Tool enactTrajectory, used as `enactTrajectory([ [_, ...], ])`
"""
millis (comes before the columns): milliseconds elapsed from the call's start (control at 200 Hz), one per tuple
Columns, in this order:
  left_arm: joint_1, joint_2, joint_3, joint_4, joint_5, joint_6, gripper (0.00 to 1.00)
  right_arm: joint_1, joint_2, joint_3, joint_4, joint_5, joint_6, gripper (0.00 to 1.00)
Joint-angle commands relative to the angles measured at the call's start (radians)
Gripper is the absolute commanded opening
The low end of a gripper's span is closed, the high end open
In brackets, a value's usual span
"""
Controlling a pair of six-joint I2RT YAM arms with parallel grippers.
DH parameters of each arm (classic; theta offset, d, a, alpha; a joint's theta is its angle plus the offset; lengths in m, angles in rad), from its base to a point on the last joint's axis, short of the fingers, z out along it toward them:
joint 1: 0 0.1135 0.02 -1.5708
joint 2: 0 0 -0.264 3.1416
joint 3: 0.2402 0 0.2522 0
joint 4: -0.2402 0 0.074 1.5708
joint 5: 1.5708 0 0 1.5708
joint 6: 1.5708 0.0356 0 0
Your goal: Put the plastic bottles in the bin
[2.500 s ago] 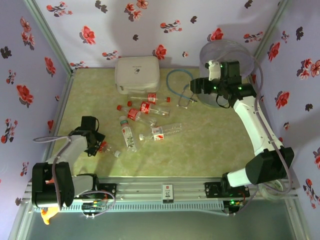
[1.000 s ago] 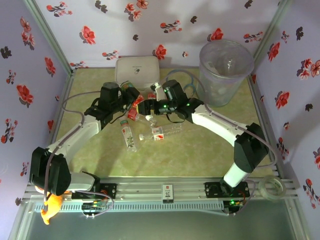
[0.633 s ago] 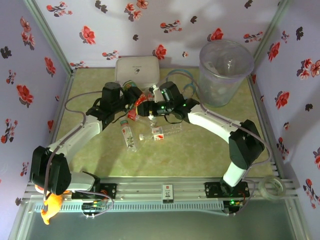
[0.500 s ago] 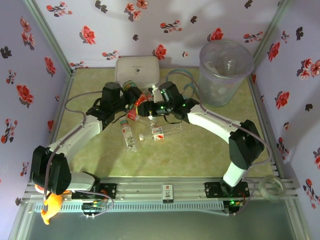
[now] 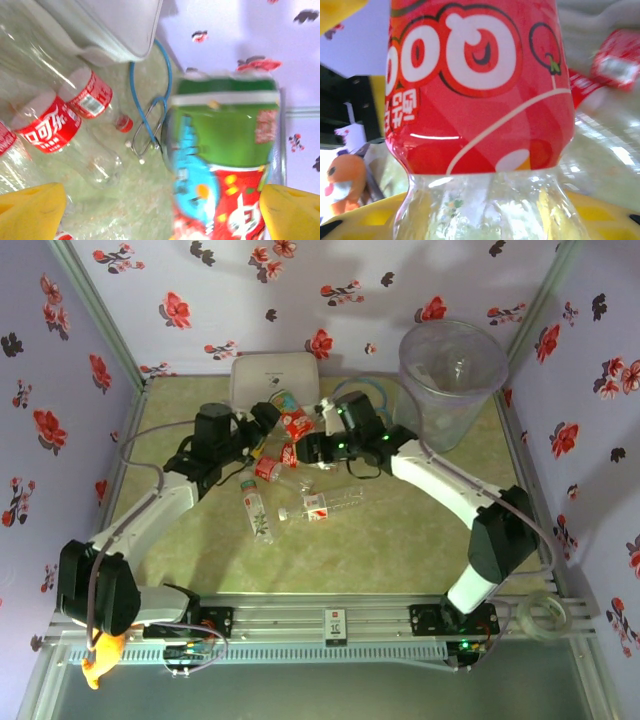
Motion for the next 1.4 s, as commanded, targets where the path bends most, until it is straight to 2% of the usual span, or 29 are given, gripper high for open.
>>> enactTrajectory([
  [0, 0.053, -0.088, -0.032, -0.056, 0.000, 0.048, 1.00, -0.100, -0.095, 0.105, -0.171, 0.102, -0.165, 0.54],
  [200, 0.076, -0.150, -0.131, -0.092, -0.024, 0.049, 1.00, -0.292, -0.136, 0.275, -0.326, 0.279, -0.340, 0.53],
  [340, 0.077, -0.152, -0.161, -0.089, -0.022, 0.044, 0.99, -0.427, -0.074, 0.406, -0.363, 0.382, -0.428, 0.53],
  [510, 0.079, -0.153, -0.145, -0.129, -0.031, 0.069, 0.99, -0.554, 0.056, 0.573, -0.386, 0.423, -0.515, 0.53],
  [675, 0.087, -0.164, -0.162, -0.131, -0.032, 0.070, 1.00, -0.642, 0.158, 0.633, -0.343, 0.427, -0.603, 0.53],
  [920, 0.106, -0.182, -0.176, -0.149, -0.033, 0.070, 0.99, -0.730, 0.253, 0.656, -0.272, 0.368, -0.618, 0.53],
  [1395, 0.109, -0.179, -0.196, -0.133, -0.033, 0.063, 0.99, -0.757, 0.286, 0.575, -0.232, 0.326, -0.612, 0.60],
])
